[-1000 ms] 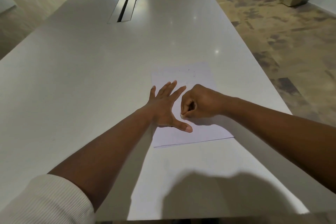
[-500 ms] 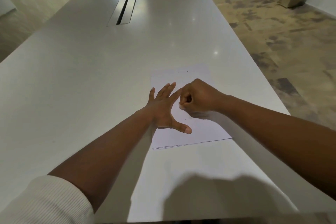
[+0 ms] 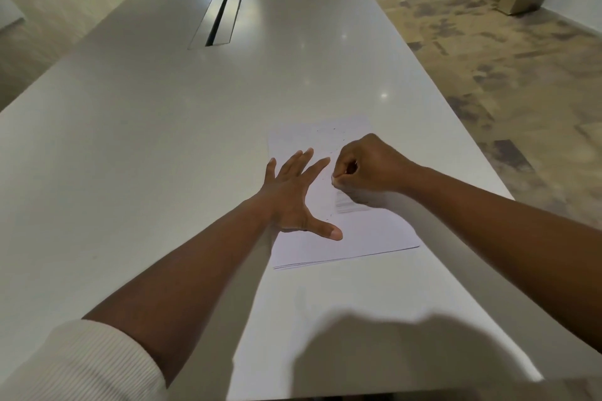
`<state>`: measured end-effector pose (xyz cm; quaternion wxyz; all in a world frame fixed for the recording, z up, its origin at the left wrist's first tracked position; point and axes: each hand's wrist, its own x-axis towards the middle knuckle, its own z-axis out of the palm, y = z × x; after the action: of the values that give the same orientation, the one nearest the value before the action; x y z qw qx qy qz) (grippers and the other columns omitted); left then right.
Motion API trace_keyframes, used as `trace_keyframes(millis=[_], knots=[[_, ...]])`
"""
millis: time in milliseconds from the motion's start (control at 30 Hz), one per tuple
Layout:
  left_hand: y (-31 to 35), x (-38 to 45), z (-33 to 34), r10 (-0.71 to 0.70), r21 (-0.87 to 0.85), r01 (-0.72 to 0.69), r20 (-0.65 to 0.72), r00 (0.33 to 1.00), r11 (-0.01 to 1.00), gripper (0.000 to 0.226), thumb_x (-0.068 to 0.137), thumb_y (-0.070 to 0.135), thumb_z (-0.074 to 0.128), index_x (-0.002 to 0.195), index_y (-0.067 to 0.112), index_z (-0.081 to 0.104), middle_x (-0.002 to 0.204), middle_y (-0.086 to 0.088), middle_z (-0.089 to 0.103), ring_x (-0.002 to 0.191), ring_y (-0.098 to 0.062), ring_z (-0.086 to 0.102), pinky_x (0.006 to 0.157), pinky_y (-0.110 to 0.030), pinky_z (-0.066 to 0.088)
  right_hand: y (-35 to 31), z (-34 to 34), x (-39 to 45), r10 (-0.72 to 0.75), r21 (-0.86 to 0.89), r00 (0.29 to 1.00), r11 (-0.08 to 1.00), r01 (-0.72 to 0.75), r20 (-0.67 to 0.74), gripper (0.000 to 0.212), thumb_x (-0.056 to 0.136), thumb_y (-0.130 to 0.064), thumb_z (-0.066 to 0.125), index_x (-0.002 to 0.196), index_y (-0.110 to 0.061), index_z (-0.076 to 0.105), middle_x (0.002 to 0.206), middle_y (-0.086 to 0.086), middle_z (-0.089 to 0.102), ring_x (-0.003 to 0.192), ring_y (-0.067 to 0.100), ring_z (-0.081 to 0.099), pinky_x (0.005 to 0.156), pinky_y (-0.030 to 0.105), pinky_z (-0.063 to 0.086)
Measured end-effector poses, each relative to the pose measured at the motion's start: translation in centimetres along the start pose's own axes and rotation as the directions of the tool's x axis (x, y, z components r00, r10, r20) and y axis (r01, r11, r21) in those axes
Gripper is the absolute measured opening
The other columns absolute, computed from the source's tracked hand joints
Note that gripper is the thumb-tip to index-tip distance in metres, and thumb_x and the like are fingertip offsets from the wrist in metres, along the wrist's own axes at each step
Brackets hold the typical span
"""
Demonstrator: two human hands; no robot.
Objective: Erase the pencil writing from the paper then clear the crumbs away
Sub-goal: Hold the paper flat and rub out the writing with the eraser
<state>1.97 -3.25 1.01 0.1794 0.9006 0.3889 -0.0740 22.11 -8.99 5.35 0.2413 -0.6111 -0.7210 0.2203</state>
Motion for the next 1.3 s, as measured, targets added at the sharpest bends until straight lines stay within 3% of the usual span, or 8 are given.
trace_keyframes(millis=[133, 700, 900, 1067, 1300], knots=[[-0.1, 0.0, 0.0, -0.007, 0.011, 0.007, 0.003, 1.000, 1.000, 0.152, 0.037, 0.106, 0.055, 0.160, 0.046, -0.012, 0.170, 0.010, -0.024, 0.152, -0.008, -0.030, 0.121, -0.057, -0.021, 0.5, -0.4, 0.0, 0.074, 0.012, 0.997, 0.997, -0.074, -0.035, 0.003, 0.076, -0.011, 0.078, 0.074, -0.011, 0.076, 0.076, -0.003, 0.072, 0.067, 0.007, 0.064, 0.063, 0.019, 0.049], [-0.3, 0.3, 0.3, 0.012, 0.004, -0.012, -0.020, 1.000, 1.000, 0.152, 0.035, 0.111, 0.045, 0.160, 0.045, -0.011, 0.170, 0.010, -0.023, 0.152, -0.007, -0.029, 0.121, -0.054, -0.022, -0.5, -0.7, 0.6, 0.211, -0.178, 0.977, 0.963, -0.204, 0.021, 0.007, 0.078, -0.011, 0.073, 0.073, -0.016, 0.072, 0.088, 0.001, 0.073, 0.085, 0.021, 0.067, 0.080, 0.033, 0.056], [-0.1, 0.3, 0.7, -0.003, -0.033, 0.001, -0.082, 0.997, 0.999, 0.155, 0.039, 0.113, 0.039, 0.164, 0.034, -0.007, 0.171, 0.010, -0.018, 0.152, -0.003, -0.027, 0.122, -0.049, -0.023, -0.6, -0.6, 0.3, 0.232, -0.146, 0.973, 0.962, -0.230, -0.002, 0.009, 0.078, -0.010, 0.072, 0.072, -0.016, 0.072, 0.089, 0.002, 0.073, 0.086, 0.021, 0.068, 0.083, 0.034, 0.057], [1.2, 1.0, 0.6, -0.003, -0.007, 0.002, -0.097, 0.995, 1.000, 0.157, 0.041, 0.114, 0.030, 0.164, 0.025, -0.009, 0.170, 0.006, -0.023, 0.153, -0.009, -0.030, 0.123, -0.051, -0.021, -0.4, -0.6, 0.3, 0.227, -0.120, 0.974, 0.967, -0.226, -0.002, 0.007, 0.077, -0.010, 0.073, 0.073, -0.015, 0.074, 0.087, 0.000, 0.074, 0.084, 0.018, 0.068, 0.082, 0.036, 0.057], [2.2, 1.4, 0.5, 0.084, 0.020, -0.084, -0.022, 0.996, 0.996, 0.151, 0.043, 0.109, 0.044, 0.163, 0.036, -0.012, 0.170, 0.006, -0.022, 0.153, -0.010, -0.030, 0.122, -0.055, -0.021, -0.2, -0.5, 0.3, 0.214, -0.133, 0.977, 0.968, -0.213, -0.003, 0.006, 0.079, -0.012, 0.072, 0.078, -0.008, 0.075, 0.085, 0.008, 0.073, 0.082, 0.023, 0.068, 0.081, 0.038, 0.057]])
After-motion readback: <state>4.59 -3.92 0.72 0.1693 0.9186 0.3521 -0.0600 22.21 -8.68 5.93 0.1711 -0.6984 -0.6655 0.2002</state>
